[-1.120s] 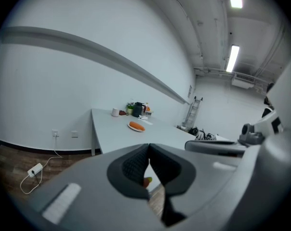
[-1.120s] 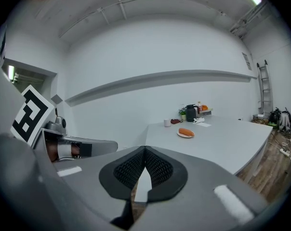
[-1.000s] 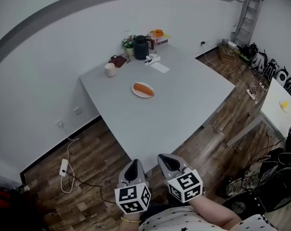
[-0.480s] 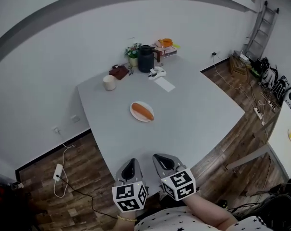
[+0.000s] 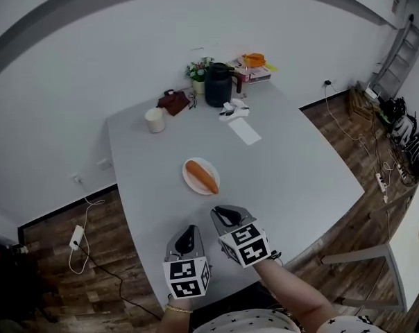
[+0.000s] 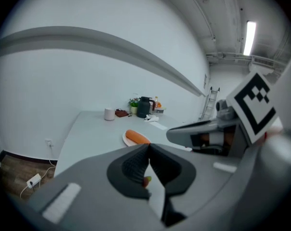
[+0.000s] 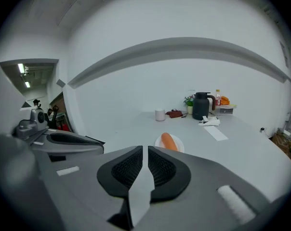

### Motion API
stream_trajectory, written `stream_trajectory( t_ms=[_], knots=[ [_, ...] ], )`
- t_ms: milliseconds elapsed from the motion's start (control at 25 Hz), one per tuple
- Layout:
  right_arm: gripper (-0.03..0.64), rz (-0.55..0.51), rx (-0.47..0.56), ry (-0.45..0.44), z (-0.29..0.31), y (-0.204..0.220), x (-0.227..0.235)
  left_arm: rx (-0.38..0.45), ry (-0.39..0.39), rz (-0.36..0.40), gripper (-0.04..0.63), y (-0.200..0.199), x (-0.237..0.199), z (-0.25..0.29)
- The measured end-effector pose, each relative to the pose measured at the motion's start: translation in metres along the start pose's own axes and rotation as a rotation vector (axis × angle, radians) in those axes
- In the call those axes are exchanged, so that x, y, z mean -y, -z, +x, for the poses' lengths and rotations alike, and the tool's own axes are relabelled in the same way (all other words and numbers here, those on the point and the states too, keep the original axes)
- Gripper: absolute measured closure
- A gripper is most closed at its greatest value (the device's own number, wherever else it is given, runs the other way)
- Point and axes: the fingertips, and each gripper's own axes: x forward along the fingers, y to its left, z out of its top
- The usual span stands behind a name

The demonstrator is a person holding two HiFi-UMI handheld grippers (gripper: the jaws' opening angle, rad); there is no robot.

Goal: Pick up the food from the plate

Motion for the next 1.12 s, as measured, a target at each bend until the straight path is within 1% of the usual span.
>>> stream_trajectory(
  t_ms=[80, 200, 280, 320, 440, 560, 680, 720, 760, 920, 1120],
  knots=[
    [0.547, -0.004, -0.053, -0.017, 0.027, 0.000, 0.014, -0.026, -0.007, -0.014, 0.588, 0.000, -0.004, 0.020],
    [0.455, -0.016, -0.144, -0.030, 0.072, 0.003, 0.035, -0.068, -0.015, -0.027, 0.588, 0.003, -0.013, 0.048],
    [0.391, -0.025, -0.200, -0.022, 0.102, 0.005, 0.050, -0.090, -0.015, -0.035, 0.588, 0.006, -0.019, 0.063],
    [0.375, -0.029, -0.226, -0.017, 0.117, 0.005, 0.057, -0.097, -0.015, -0.041, 0.588, 0.007, -0.023, 0.069],
    [0.355, -0.056, -0.308, -0.002, 0.157, 0.008, 0.077, -0.110, -0.017, -0.073, 0.588, 0.008, -0.035, 0.085],
    [0.351, -0.079, -0.379, -0.014, 0.191, 0.012, 0.086, -0.124, -0.018, -0.121, 0.588, 0.011, -0.048, 0.095],
    [0.355, -0.107, -0.479, -0.049, 0.215, 0.032, 0.088, -0.146, -0.029, -0.140, 0.588, 0.017, -0.057, 0.100],
    [0.377, -0.119, -0.501, -0.056, 0.219, 0.037, 0.088, -0.153, -0.032, -0.141, 0.588, 0.020, -0.059, 0.101],
    [0.404, -0.125, -0.508, -0.060, 0.222, 0.040, 0.089, -0.159, -0.034, -0.141, 0.588, 0.021, -0.061, 0.102],
    [0.414, -0.098, -0.495, -0.053, 0.227, 0.040, 0.092, -0.170, -0.039, -0.146, 0.588, 0.025, -0.066, 0.105],
    [0.417, -0.107, -0.470, -0.041, 0.223, 0.040, 0.092, -0.177, -0.026, -0.137, 0.588, 0.025, -0.057, 0.102]
  ],
)
